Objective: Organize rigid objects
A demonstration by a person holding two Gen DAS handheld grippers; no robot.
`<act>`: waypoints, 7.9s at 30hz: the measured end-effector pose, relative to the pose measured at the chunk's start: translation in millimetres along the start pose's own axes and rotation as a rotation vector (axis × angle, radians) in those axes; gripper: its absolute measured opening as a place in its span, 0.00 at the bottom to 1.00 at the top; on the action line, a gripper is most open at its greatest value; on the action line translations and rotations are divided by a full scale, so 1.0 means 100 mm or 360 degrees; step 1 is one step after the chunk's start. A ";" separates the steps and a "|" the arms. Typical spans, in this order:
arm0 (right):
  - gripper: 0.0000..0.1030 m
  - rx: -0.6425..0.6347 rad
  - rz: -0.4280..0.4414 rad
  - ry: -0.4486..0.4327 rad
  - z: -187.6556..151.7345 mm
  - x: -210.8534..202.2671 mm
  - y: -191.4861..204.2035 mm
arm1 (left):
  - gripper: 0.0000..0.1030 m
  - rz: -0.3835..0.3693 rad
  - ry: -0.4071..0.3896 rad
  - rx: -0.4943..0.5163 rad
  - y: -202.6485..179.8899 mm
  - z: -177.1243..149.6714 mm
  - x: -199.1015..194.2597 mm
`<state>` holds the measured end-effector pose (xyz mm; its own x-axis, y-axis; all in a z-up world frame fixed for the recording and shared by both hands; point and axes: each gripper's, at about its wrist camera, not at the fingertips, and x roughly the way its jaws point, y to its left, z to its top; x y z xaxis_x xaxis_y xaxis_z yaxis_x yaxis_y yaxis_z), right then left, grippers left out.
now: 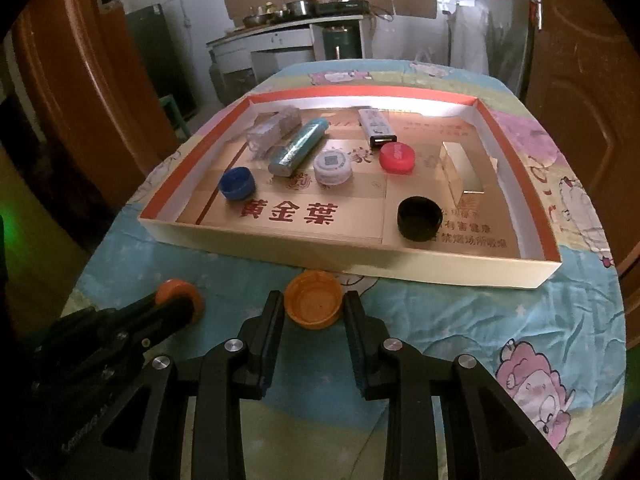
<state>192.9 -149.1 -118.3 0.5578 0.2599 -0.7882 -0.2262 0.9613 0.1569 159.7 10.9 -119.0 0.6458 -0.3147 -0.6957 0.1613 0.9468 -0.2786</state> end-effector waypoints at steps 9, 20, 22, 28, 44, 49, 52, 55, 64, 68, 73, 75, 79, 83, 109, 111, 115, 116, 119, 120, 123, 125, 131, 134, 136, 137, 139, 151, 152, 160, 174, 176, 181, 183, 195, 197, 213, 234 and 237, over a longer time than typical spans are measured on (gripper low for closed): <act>0.30 -0.0001 -0.0002 -0.0063 0.04 -0.21 0.02 | 0.12 -0.0002 -0.0064 0.0030 -0.07 0.16 -0.17; 0.30 -0.0016 -0.0016 -0.0151 0.19 -0.46 -0.04 | 0.12 -0.0011 -0.0156 0.0134 -0.28 0.53 -0.30; 0.30 -0.0026 -0.0027 -0.0169 0.23 -0.50 -0.05 | 0.12 -0.0012 -0.0167 0.0145 -0.32 0.61 -0.31; 0.30 -0.0048 -0.0054 -0.0204 0.36 -0.57 -0.10 | 0.12 0.0002 -0.0194 0.0180 -0.43 0.78 -0.30; 0.30 -0.0088 -0.0118 -0.0246 0.66 -0.62 -0.26 | 0.12 -0.0035 -0.0203 0.0247 -0.65 1.19 -0.16; 0.30 -0.0085 -0.0140 -0.0255 0.79 -0.62 -0.38 | 0.12 -0.0051 -0.0177 0.0237 -0.64 1.30 -0.04; 0.30 -0.0088 -0.0159 -0.0251 0.87 -0.58 -0.45 | 0.12 -0.0057 -0.0159 0.0226 -0.62 1.37 0.05; 0.30 -0.0085 -0.0164 -0.0241 0.95 -0.52 -0.53 | 0.12 -0.0064 -0.0138 0.0212 -0.59 1.44 0.12; 0.30 -0.0047 -0.0147 -0.0207 1.18 -0.31 -0.74 | 0.12 -0.0108 -0.0051 0.0136 -0.51 1.62 0.43; 0.30 -0.0037 -0.0146 -0.0185 1.27 -0.18 -0.82 | 0.12 -0.0097 -0.0013 0.0127 -0.52 1.64 0.60; 0.30 -0.0035 -0.0153 -0.0149 1.36 0.01 -0.90 | 0.12 -0.0067 0.0038 0.0133 -0.52 1.63 0.82; 0.30 -0.0029 -0.0154 -0.0130 1.37 0.08 -0.94 | 0.12 -0.0056 0.0059 0.0135 -0.52 1.62 0.92; 0.30 -0.0014 -0.0159 -0.0088 1.39 0.24 -1.00 | 0.12 -0.0043 0.0095 0.0132 -0.51 1.58 1.06; 0.30 0.0006 -0.0159 -0.0054 1.38 0.38 -1.07 | 0.12 -0.0031 0.0117 0.0131 -0.49 1.57 1.15; 0.30 -0.0007 -0.0185 0.0083 1.39 0.77 -1.10 | 0.12 -0.0021 0.0239 0.0124 -0.42 1.45 1.50; 0.30 -0.0006 -0.0189 0.0091 1.39 0.78 -1.10 | 0.12 -0.0022 0.0238 0.0124 -0.42 1.45 1.51; 0.31 -0.0007 -0.0195 0.0108 1.38 0.82 -1.10 | 0.12 -0.0028 0.0243 0.0123 -0.42 1.45 1.51; 0.31 -0.0006 -0.0194 0.0110 1.37 0.83 -1.10 | 0.12 -0.0030 0.0244 0.0121 -0.42 1.45 1.52; 0.31 -0.0004 -0.0193 0.0110 1.37 0.84 -1.10 | 0.13 -0.0047 0.0246 0.0114 -0.42 1.45 1.52; 0.31 -0.0004 -0.0194 0.0111 1.37 0.84 -1.10 | 0.13 -0.0052 0.0247 0.0109 -0.41 1.46 1.52; 0.31 -0.0002 -0.0193 0.0113 1.36 0.85 -1.10 | 0.13 -0.0063 0.0248 0.0099 -0.40 1.46 1.52; 0.31 -0.0005 -0.0196 0.0120 1.35 0.86 -1.10 | 0.17 -0.0067 0.0249 0.0105 -0.41 1.45 1.51; 0.31 0.0003 -0.0194 0.0112 1.34 0.86 -1.10 | 0.34 -0.0071 0.0237 0.0119 -0.42 1.44 1.47; 0.33 0.0018 -0.0182 0.0101 1.34 0.84 -1.10 | 0.39 -0.0078 0.0223 0.0120 -0.43 1.45 1.43; 0.41 0.0028 -0.0181 0.0090 1.34 0.81 -1.11 | 0.40 -0.0083 0.0205 0.0129 -0.45 1.45 1.38; 0.42 0.0033 -0.0179 0.0083 1.34 0.79 -1.11 | 0.40 -0.0082 0.0196 0.0139 -0.46 1.45 1.35; 0.44 0.0040 -0.0175 0.0068 1.34 0.75 -1.11 | 0.40 -0.0071 0.0182 0.0157 -0.47 1.46 1.30; 0.57 0.0049 -0.0220 -0.0012 1.30 0.53 -1.06 | 0.41 0.0037 0.0047 0.0221 -0.50 1.45 0.97; 0.57 0.0054 -0.0220 -0.0016 1.29 0.51 -1.05 | 0.40 0.0049 0.0037 0.0222 -0.50 1.44 0.94; 0.69 0.0107 -0.0221 -0.0126 1.13 0.26 -0.93 | 0.41 0.0161 -0.0067 0.0199 -0.41 1.32 0.69; 0.69 0.0142 -0.0298 -0.0221 0.76 -0.17 -0.61 | 0.54 0.0180 -0.0134 0.0156 -0.40 1.07 0.30; 0.69 0.0145 -0.0300 -0.0223 0.72 -0.21 -0.58 | 0.54 0.0183 -0.0141 0.0157 -0.41 1.03 0.24; 0.69 0.0156 -0.0319 -0.0239 0.58 -0.35 -0.49 | 0.54 0.0198 -0.0164 0.0174 -0.45 0.93 0.08; 0.69 0.0154 -0.0349 -0.0251 0.53 -0.42 -0.46 | 0.54 0.0195 -0.0177 0.0178 -0.47 0.88 0.01; 0.69 0.0096 -0.0498 -0.0348 0.21 -0.94 -0.18 | 0.55 0.0137 -0.0285 0.0185 -0.54 0.60 -0.47; 0.69 0.0091 -0.0508 -0.0360 0.16 -1.00 -0.13 | 0.55 0.0141 -0.0291 0.0178 -0.53 0.57 -0.53; 0.70 0.0148 -0.0468 -0.0422 -0.22 -1.44 0.06 | 0.55 0.0167 -0.0383 0.0196 -0.70 0.27 -1.12; 0.70 0.0114 -0.0536 -0.0593 -0.63 -2.05 0.32 | 0.55 0.0330 -0.0515 0.0146 -0.78 -0.10 -1.67; 0.70 0.0140 -0.0541 -0.0614 -0.66 -2.11 0.31 | 0.55 0.0338 -0.0528 0.0156 -0.79 -0.14 -1.71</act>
<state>15.3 -180.7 13.5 0.8456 -0.0698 -0.5292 0.0776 0.9970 -0.0076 25.9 -10.4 12.9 0.8757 -0.0880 -0.4749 0.0588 0.9954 -0.0760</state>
